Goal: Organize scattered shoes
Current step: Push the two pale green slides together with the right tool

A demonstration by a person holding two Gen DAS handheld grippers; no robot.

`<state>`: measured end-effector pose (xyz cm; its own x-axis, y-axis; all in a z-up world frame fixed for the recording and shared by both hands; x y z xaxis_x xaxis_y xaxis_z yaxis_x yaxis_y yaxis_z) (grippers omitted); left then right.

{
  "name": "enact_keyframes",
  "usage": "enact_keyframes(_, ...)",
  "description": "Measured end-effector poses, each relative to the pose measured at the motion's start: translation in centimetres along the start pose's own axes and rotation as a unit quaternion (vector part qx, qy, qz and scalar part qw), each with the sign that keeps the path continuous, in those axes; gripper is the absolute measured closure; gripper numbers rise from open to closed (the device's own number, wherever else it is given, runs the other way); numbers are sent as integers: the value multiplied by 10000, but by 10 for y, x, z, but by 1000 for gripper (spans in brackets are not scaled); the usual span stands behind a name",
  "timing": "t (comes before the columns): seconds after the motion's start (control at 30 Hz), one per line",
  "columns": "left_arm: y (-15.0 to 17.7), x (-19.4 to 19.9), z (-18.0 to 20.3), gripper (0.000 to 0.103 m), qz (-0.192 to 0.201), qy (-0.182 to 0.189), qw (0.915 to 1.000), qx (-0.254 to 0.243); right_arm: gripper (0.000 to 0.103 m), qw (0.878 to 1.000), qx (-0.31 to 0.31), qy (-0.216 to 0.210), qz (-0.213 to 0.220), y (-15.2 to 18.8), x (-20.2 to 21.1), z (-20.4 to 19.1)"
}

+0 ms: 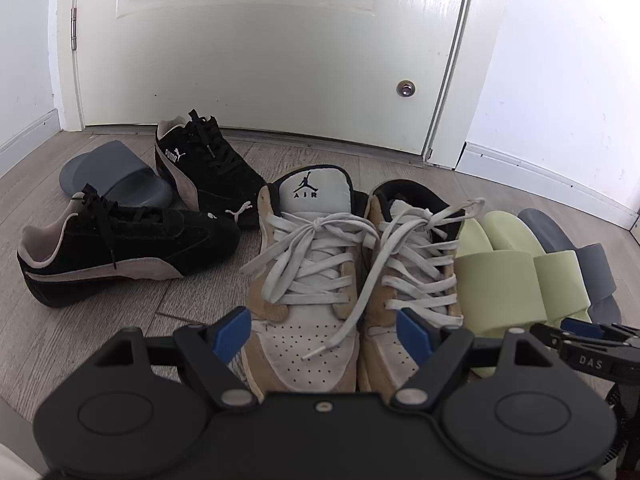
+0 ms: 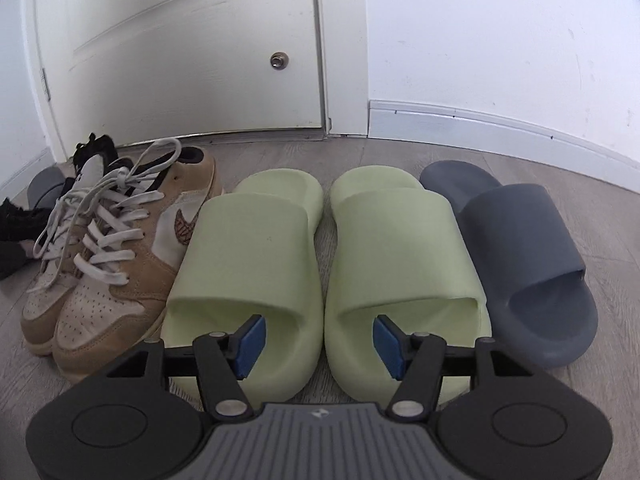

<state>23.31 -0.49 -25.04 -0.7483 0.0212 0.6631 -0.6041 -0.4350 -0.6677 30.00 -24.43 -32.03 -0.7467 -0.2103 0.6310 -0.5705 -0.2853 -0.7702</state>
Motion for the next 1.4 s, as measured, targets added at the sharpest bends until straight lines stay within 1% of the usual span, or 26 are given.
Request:
enact_keyframes(0.13,1,0,1,23,-5,-6,10000,-44,33,9990,332,283,106,-3,-13,-10)
enact_keyframes(0.2,1,-1,1,23,-8,-9,10000,-52,34,9978,369,502,214,-2,-17,-16)
enact_keyframes(0.27,1,-1,2,23,-17,-4,10000,-57,39,9967,340,688,270,-1,-18,-19)
enact_keyframes(0.33,1,-1,2,23,-16,-12,10000,-72,50,9956,297,828,306,-1,-16,-21)
enact_keyframes(0.37,1,-1,2,23,-10,-20,10000,-80,52,9955,264,861,303,-1,-14,-21)
enact_keyframes(0.43,1,-1,2,23,14,-38,10000,-77,66,9954,51,902,311,-1,-9,-20)
enact_keyframes(0.5,0,0,1,23,32,-43,10000,-46,76,9951,-210,911,320,0,-4,-20)
enact_keyframes(0.53,0,0,0,23,35,-50,10000,-22,78,9950,-348,882,317,1,-2,-20)
enact_keyframes(0.6,-1,0,-3,23,40,-67,10000,30,79,9944,-532,856,309,2,2,-22)
enact_keyframes(0.7,-2,0,-6,23,42,-108,9999,107,79,9945,-447,903,278,4,5,-26)
enact_keyframes(0.97,-3,-1,-12,23,9,-183,9995,265,79,9939,-608,923,59,16,22,-32)
enact_keyframes(1.0,-3,-1,-13,23,-4,-193,9994,283,78,9930,-750,915,36,18,24,-30)
enact_keyframes(1.07,-3,-3,-15,23,-36,-230,9992,331,73,9905,-1038,900,-5,21,27,-25)
enact_keyframes(1.1,-2,-3,-16,23,-46,-252,9991,346,70,9896,-1132,886,-14,22,28,-23)
enact_keyframes(1.13,-2,-4,-17,23,-57,-273,9990,362,69,9892,-1181,867,-18,22,28,-22)
enact_keyframes(1.2,-2,-5,-18,23,-74,-315,9987,382,69,9904,-1045,898,-54,22,28,-24)
enact_keyframes(1.3,-1,-6,-19,23,-88,-366,9985,385,64,9919,-767,996,-148,20,29,-31)
enact_keyframes(1.4,0,-7,-19,23,-116,-381,9985,368,64,9918,-612,1110,-188,21,29,-36)
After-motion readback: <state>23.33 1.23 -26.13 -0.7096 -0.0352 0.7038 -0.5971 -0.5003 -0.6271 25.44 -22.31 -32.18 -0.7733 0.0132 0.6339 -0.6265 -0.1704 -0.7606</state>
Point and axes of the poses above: each gripper's, at about its wrist camera, not at the fingertips, and x roughly against the way its jaws point, z to its right, y to its underside, the point moved 4 cm from there along -x, roughly the way its jaws point, and after that the axes turned 14 degrees about x, right-handed, at the moved point
